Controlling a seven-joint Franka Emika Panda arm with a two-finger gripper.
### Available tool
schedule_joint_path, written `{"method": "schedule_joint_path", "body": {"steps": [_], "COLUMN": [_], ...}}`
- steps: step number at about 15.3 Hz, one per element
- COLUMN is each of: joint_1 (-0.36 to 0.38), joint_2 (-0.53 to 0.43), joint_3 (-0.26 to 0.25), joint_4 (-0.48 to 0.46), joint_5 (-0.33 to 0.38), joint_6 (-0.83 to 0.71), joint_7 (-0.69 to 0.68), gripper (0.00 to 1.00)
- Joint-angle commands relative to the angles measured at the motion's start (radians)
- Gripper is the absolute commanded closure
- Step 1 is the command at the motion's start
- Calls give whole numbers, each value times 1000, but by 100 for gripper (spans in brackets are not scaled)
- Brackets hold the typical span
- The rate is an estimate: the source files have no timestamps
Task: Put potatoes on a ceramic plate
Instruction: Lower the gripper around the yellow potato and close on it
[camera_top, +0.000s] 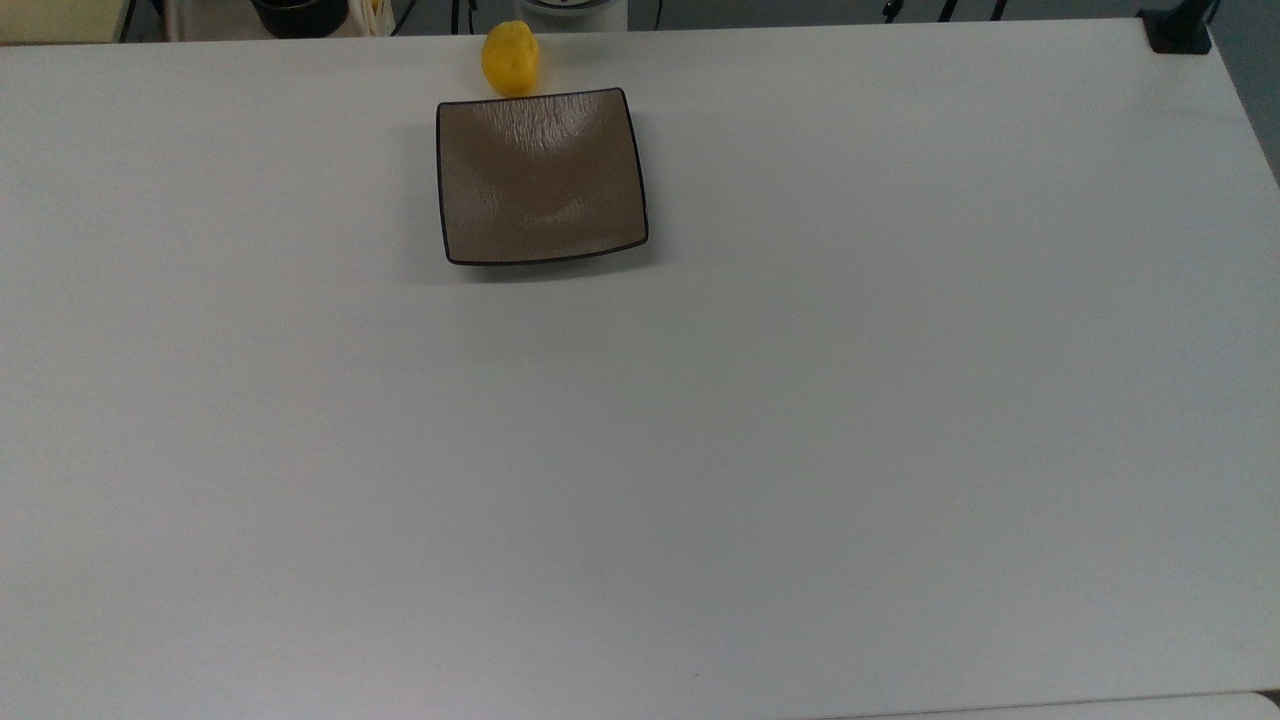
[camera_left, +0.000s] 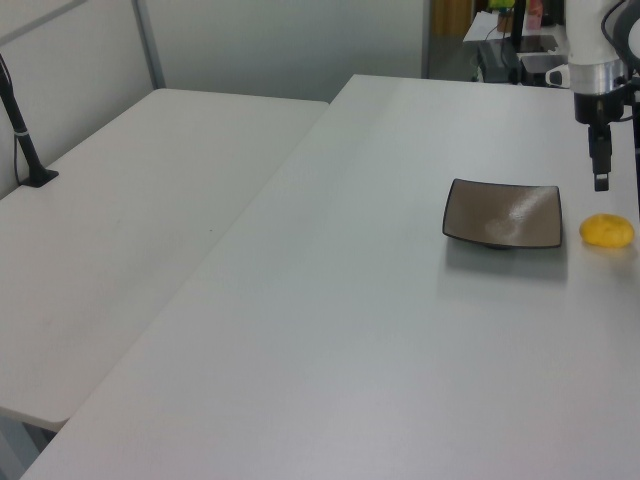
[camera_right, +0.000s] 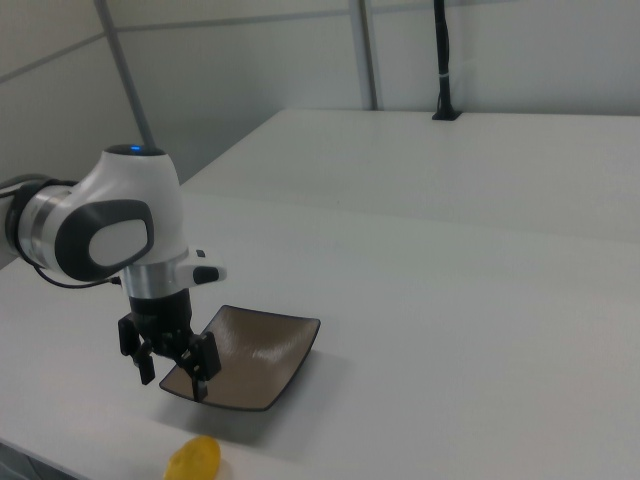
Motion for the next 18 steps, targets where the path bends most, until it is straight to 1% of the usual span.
{"method": "schedule_joint_path", "body": {"steps": [1,8,10,18], "joint_1": [0,-9,-12,-17], "joint_2": [-11,31,41,98], "joint_3": [-3,-3,-3,-10], "joint_4": [-109,-159,-159,-173], "joint_5": [-16,-44,-61,-85], "joint_6": [115,174,175,226], "joint_7": [-21,-29,-29,-31], "gripper": [0,0,0,0]}}
